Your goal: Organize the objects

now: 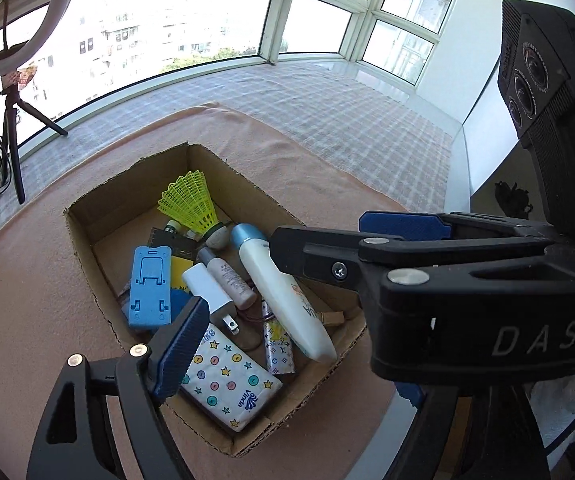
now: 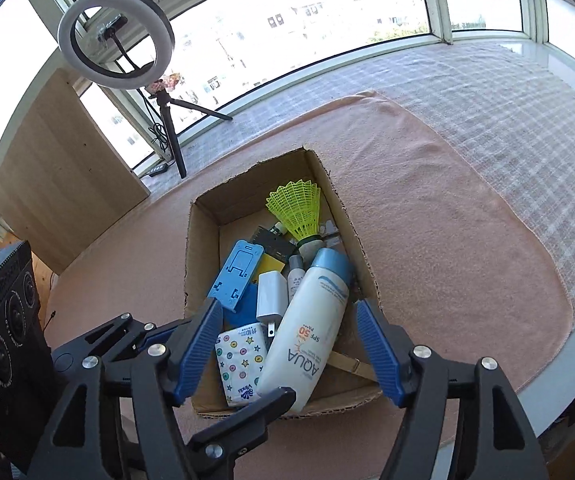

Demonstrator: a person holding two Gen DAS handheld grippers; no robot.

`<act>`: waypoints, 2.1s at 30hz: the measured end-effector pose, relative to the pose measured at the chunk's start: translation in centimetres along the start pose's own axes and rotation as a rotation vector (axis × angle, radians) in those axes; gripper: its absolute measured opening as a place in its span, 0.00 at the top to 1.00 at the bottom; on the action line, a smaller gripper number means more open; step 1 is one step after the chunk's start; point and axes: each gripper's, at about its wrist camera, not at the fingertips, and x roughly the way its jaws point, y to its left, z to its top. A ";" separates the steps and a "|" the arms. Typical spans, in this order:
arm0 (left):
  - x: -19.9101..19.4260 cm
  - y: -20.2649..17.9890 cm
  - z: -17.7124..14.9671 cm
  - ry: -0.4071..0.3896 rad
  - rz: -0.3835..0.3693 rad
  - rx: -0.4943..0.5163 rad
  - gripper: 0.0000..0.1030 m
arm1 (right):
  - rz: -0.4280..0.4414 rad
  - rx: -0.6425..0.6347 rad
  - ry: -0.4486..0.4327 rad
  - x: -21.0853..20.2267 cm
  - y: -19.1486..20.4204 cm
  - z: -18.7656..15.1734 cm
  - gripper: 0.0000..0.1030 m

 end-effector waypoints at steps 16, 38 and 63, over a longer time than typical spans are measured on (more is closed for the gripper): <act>-3.2 1.6 -1.5 -0.010 0.067 -0.014 0.16 | -0.056 -0.029 -0.016 -0.4 1.4 0.0 0.28; -18.1 13.2 -10.8 -0.081 0.341 -0.266 0.16 | 0.034 -0.202 -0.028 -0.9 15.2 -4.0 0.28; -32.3 22.3 -24.8 -0.148 0.642 -0.577 0.16 | 0.051 -0.486 -0.055 0.1 30.1 -12.7 0.28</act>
